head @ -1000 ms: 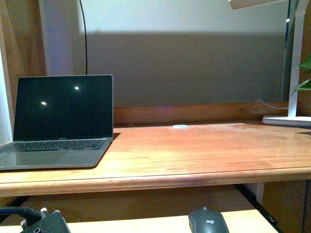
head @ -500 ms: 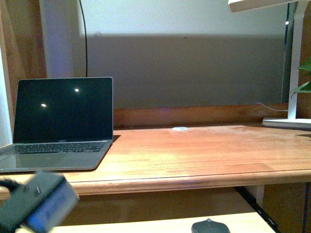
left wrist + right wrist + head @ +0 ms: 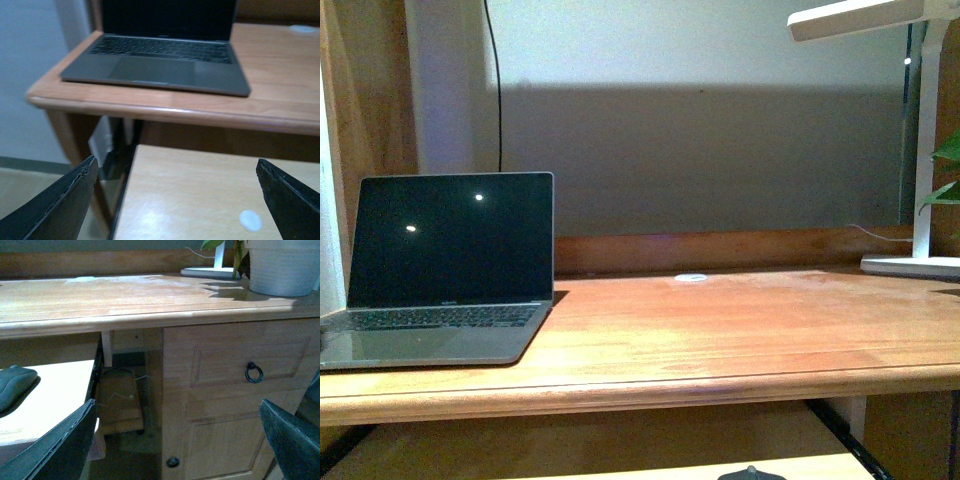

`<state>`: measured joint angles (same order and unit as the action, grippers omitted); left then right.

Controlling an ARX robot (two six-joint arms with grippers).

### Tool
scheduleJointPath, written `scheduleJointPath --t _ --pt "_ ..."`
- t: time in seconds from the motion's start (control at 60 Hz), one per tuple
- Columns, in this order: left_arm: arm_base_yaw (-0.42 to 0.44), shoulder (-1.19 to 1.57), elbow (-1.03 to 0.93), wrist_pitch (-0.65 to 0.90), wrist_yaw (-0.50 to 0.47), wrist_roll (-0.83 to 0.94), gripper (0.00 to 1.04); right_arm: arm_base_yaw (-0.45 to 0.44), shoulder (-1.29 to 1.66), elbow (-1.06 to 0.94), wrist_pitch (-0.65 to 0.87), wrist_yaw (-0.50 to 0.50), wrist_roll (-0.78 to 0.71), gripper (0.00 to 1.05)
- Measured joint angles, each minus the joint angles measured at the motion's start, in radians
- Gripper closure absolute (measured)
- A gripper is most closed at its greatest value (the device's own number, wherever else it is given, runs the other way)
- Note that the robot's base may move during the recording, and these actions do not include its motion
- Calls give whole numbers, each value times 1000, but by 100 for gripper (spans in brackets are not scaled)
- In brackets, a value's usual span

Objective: Place mouse

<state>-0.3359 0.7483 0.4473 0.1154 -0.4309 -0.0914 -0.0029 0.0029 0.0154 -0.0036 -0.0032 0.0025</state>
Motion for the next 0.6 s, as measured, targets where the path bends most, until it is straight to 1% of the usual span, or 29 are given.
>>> scheduleJointPath --t 0.083,0.117,0.133,0.15,0.183,0.233,0.333,0.367,0.4,0.433,0.45,0.467,0.483,0.533,0.567,0.6 --pt "-37 -134 -42 -102 -96 21 8 0 0 0 0 0 0 7" --pt "-72 -213 -56 -177 -145 23 8 0 0 0 0 0 0 7" --pt "-82 -234 -59 -197 -153 24 8 0 0 0 0 0 0 7" --pt "-106 -273 -65 -233 -188 29 8 0 0 0 0 0 0 7" --pt "-139 -328 -73 -277 -225 39 8 0 0 0 0 0 0 7" --pt "-171 -391 -81 -313 -235 44 8 0 0 0 0 0 0 7" --pt "-179 -426 -99 -285 -234 72 8 0 0 0 0 0 0 7" --pt "-177 -433 -110 -267 -214 84 8 0 0 0 0 0 0 7" --pt "-159 -454 -135 -219 -146 84 13 0 0 0 0 0 0 7" --pt "-118 -485 -174 -161 -53 85 20 0 0 0 0 0 0 7" --pt "-106 -494 -183 -152 -41 85 21 0 0 0 0 0 0 7" --pt "-81 -514 -201 -142 14 85 25 0 0 0 0 0 0 7" --pt "-56 -532 -217 -135 48 84 28 0 0 0 0 0 0 7" --pt "-5 -566 -248 -127 103 84 35 0 0 0 0 0 0 7" --pt "42 -591 -277 -127 151 85 42 0 0 0 0 0 0 7" --pt "69 -602 -294 -127 176 85 48 0 0 0 0 0 0 7"
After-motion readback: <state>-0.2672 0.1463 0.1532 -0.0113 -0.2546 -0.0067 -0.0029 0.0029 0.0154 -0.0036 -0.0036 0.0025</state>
